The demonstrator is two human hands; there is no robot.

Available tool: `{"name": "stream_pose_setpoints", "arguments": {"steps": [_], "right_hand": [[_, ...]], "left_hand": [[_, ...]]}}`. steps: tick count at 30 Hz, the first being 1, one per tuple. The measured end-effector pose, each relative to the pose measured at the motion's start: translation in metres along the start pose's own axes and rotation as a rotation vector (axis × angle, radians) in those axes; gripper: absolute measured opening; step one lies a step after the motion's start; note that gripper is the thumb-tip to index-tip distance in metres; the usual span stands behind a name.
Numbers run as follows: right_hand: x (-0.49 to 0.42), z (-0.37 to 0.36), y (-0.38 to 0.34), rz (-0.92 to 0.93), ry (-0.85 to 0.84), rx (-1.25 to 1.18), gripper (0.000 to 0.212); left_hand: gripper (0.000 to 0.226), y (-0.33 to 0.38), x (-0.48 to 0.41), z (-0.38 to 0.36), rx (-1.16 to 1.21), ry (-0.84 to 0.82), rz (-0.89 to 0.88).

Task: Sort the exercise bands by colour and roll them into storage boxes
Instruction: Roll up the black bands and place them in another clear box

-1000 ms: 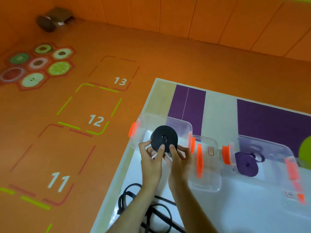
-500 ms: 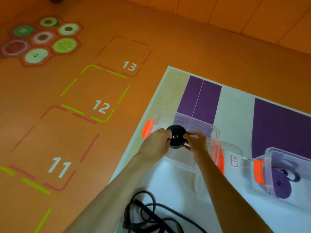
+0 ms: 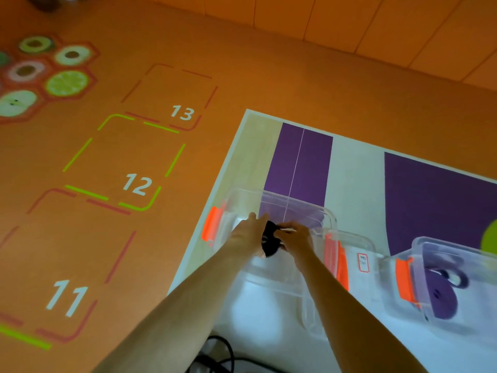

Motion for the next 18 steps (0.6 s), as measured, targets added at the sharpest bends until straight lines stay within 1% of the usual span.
{"name": "stream_pose_setpoints", "arguments": {"steps": [2,5,6,8,10,13,16,17,18], "right_hand": [[-0.003,0.002,0.000,0.038,0.034,0.039,0.021],[0.000,0.002,-0.004,0.076,0.047,0.046,0.012],[0.002,0.002,-0.006,0.084,0.044,0.074,0.015],[0.005,0.002,-0.006,0.074,0.028,0.170,0.030],[0.014,-0.003,-0.008,0.077,-0.041,0.294,0.042],[0.029,-0.007,-0.013,0.135,-0.130,0.435,0.048],[0.055,0.000,-0.031,0.212,-0.160,0.515,0.047],[0.066,0.004,-0.037,0.255,-0.165,0.559,0.047],[0.078,0.008,-0.045,0.304,-0.173,0.599,0.046]], "left_hand": [[0.061,0.004,-0.002,-0.003,-0.014,0.017,0.014],[0.058,0.005,-0.004,-0.009,0.022,0.034,0.058],[0.059,0.004,-0.005,-0.010,0.035,0.032,0.076],[0.060,0.002,-0.005,-0.010,0.071,0.040,0.112],[0.060,0.002,-0.003,-0.006,0.071,0.040,0.126],[0.055,0.007,0.001,-0.001,-0.065,0.049,0.100],[0.068,0.001,0.003,0.000,-0.221,0.048,0.115],[0.069,-0.001,0.005,0.002,-0.243,0.067,0.110],[0.065,-0.001,0.010,0.007,-0.256,0.099,0.096]]}}
Point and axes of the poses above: each hand's wrist, its own x-axis away from the middle knuckle, its own z-axis out of the back of the hand, y = z × x, the point moved 7 cm from there along -x, towards the middle knuckle, and after that the axes turned 11 degrees about -x, right-handed, at the moved point
